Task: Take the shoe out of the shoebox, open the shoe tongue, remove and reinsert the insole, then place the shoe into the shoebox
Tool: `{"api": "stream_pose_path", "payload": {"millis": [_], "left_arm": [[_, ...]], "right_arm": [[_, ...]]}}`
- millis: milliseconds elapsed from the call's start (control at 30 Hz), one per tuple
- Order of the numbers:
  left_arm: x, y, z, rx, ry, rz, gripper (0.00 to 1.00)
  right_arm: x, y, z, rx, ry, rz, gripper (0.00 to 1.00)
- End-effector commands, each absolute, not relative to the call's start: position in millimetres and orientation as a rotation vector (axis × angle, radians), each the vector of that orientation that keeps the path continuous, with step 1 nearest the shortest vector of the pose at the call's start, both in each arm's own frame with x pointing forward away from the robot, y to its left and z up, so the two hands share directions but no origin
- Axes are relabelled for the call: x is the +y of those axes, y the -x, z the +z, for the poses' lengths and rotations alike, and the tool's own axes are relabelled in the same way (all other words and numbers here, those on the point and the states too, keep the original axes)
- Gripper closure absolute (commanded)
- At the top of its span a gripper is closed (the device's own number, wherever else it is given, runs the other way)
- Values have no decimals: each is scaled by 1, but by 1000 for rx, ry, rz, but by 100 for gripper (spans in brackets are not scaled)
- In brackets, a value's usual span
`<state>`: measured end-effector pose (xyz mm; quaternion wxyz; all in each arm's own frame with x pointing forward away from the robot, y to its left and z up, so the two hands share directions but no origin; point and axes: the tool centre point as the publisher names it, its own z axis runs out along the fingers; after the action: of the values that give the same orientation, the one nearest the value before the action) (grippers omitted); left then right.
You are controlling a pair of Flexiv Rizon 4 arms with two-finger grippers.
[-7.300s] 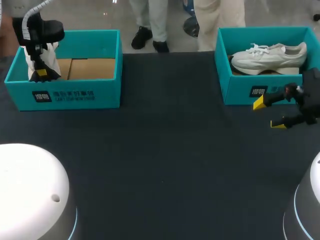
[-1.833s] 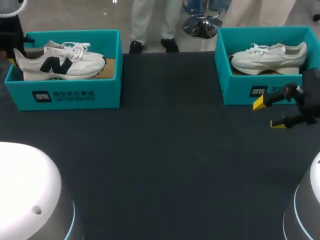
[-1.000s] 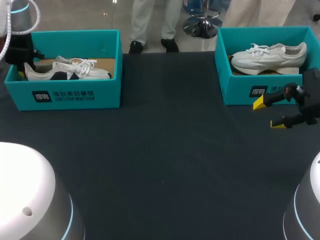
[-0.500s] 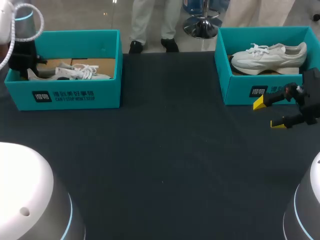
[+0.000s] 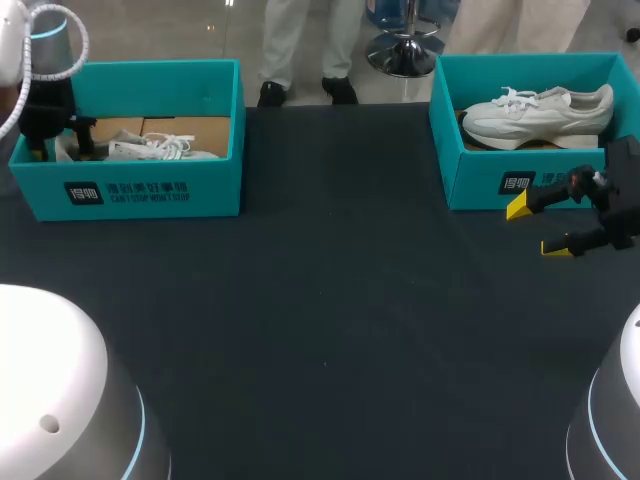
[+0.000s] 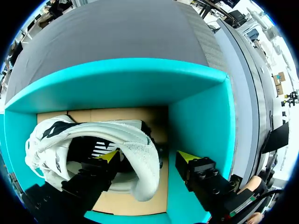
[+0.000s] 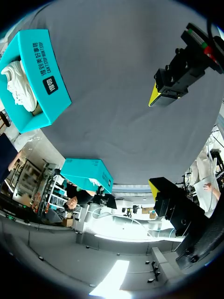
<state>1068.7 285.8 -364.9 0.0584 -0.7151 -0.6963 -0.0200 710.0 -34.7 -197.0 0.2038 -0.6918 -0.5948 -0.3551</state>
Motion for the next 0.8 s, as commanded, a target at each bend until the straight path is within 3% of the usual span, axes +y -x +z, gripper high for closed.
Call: {"api": "stream_pose_path", "payload": {"millis": [33,800], "left_arm": [[286,-1060,-352,-2126,2181,-74,0],[280,-1036,-261,-2267,2181,-29,0]], "right_arm": [[-34,-710,-197,-1659,1934,-988,0],[-34,-710,-197,-1659,1934,-988,0]]}}
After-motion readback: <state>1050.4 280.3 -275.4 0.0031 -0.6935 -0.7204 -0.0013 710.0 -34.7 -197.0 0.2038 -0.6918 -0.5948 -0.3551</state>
